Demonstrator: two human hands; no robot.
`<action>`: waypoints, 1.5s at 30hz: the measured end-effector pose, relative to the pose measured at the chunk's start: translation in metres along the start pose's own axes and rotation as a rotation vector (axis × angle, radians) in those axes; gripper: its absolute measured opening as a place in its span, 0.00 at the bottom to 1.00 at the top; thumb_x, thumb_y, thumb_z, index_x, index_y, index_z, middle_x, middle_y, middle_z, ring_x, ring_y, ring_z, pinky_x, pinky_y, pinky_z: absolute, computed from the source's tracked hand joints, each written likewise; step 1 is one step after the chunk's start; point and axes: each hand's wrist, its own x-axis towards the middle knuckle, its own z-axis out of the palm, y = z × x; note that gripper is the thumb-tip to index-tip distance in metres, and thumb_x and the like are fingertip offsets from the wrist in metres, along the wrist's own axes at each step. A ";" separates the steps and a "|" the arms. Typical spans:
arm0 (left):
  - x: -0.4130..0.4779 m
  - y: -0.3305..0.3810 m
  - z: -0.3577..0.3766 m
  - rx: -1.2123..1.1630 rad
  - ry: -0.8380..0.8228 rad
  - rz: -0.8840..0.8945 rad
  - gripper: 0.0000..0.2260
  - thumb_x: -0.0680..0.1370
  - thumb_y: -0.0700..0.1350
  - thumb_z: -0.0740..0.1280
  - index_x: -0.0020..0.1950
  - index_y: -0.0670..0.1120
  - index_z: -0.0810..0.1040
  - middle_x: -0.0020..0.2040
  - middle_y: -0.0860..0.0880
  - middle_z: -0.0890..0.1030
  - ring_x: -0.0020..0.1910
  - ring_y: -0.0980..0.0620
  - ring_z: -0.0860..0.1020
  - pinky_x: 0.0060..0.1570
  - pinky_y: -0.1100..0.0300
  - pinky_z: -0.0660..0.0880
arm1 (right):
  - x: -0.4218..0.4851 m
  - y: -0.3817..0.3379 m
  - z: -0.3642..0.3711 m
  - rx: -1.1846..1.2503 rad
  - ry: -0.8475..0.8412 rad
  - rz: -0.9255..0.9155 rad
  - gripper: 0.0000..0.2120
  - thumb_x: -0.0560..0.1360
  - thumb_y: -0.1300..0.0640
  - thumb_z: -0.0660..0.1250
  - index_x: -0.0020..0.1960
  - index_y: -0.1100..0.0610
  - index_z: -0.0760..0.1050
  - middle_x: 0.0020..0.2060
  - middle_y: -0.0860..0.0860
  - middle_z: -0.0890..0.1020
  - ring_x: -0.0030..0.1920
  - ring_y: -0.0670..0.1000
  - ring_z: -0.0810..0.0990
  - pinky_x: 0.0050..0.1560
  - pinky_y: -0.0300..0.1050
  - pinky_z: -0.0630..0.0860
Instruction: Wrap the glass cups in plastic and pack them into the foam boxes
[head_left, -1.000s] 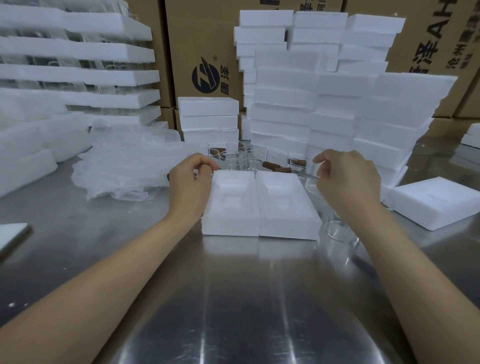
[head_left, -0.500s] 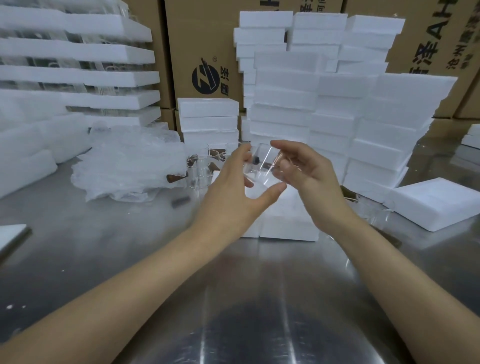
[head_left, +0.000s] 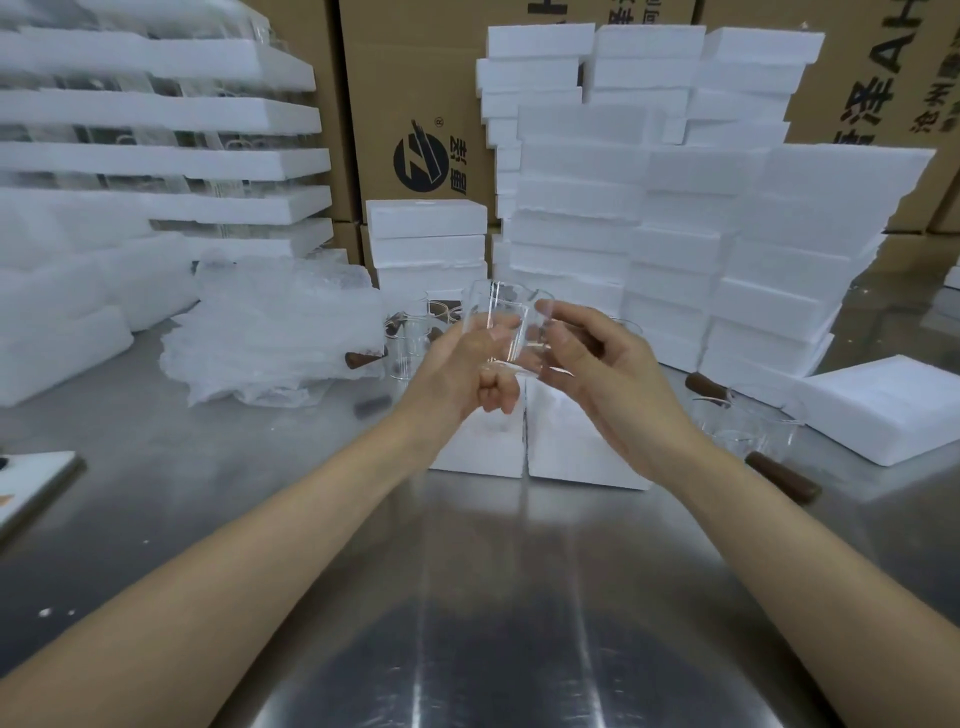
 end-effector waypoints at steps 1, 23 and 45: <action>0.001 0.001 -0.002 0.097 0.016 0.011 0.24 0.64 0.62 0.64 0.53 0.48 0.75 0.35 0.48 0.78 0.25 0.54 0.73 0.29 0.64 0.67 | 0.001 0.000 -0.002 0.039 -0.010 0.015 0.19 0.71 0.53 0.67 0.60 0.59 0.77 0.49 0.55 0.83 0.52 0.52 0.83 0.57 0.47 0.78; 0.008 0.020 -0.089 1.780 0.605 0.164 0.27 0.82 0.52 0.46 0.29 0.42 0.72 0.33 0.46 0.76 0.45 0.44 0.73 0.58 0.46 0.57 | 0.002 -0.003 -0.007 0.104 0.198 0.203 0.09 0.76 0.63 0.67 0.54 0.67 0.79 0.39 0.56 0.83 0.45 0.52 0.85 0.51 0.40 0.80; -0.005 0.016 -0.023 1.498 0.369 0.552 0.07 0.77 0.46 0.68 0.42 0.47 0.84 0.38 0.50 0.84 0.37 0.46 0.79 0.44 0.55 0.64 | 0.008 -0.005 -0.016 0.139 0.393 0.144 0.08 0.77 0.62 0.66 0.43 0.65 0.81 0.35 0.53 0.83 0.40 0.49 0.84 0.54 0.42 0.80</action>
